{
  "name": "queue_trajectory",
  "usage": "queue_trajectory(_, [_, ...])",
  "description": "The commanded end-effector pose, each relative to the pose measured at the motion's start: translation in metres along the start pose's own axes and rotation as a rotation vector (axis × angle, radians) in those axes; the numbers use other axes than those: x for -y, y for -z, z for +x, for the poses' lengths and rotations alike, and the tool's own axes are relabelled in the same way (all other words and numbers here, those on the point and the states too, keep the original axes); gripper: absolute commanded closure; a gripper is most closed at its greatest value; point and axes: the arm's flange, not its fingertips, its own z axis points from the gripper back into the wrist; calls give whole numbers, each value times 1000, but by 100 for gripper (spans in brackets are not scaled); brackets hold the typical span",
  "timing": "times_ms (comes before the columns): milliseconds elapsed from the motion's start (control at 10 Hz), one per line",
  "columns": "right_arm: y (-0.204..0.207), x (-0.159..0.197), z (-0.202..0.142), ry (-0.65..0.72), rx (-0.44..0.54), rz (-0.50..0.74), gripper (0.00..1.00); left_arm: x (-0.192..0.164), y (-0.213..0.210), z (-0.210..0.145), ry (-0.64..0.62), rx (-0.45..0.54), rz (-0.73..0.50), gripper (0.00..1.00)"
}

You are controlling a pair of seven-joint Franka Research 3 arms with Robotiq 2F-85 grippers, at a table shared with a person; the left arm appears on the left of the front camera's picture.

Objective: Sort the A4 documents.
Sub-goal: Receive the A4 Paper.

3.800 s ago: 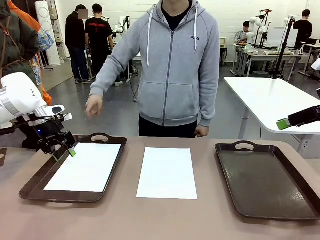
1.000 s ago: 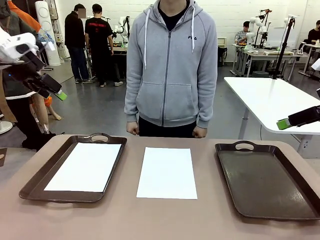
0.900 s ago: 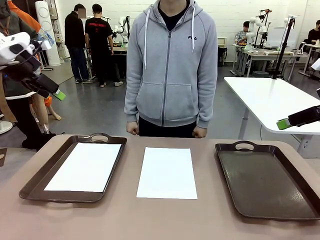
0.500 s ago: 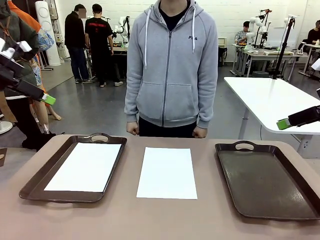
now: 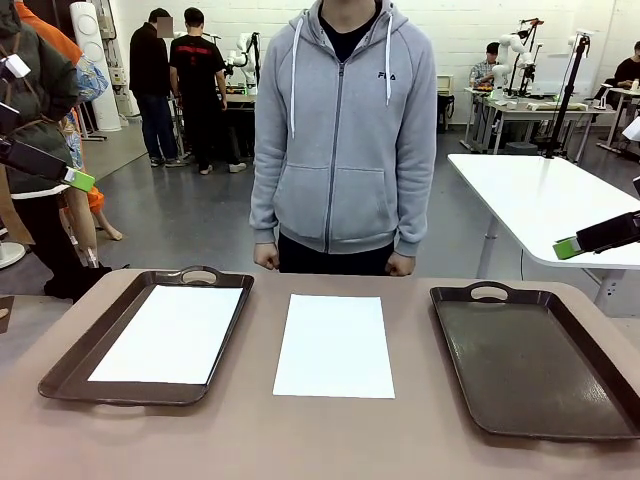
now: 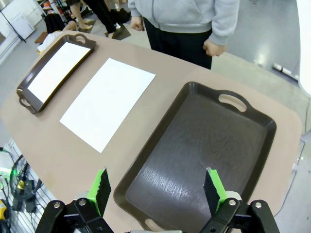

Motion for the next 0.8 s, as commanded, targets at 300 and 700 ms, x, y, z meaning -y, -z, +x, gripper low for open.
queue_trajectory(300, [2,1,-1,7,5,22,0,-10,12,-1,-51,6,-25,0])
queue_trajectory(700, [2,1,-1,7,5,22,0,-5,10,-4,-20,-12,-15,0])
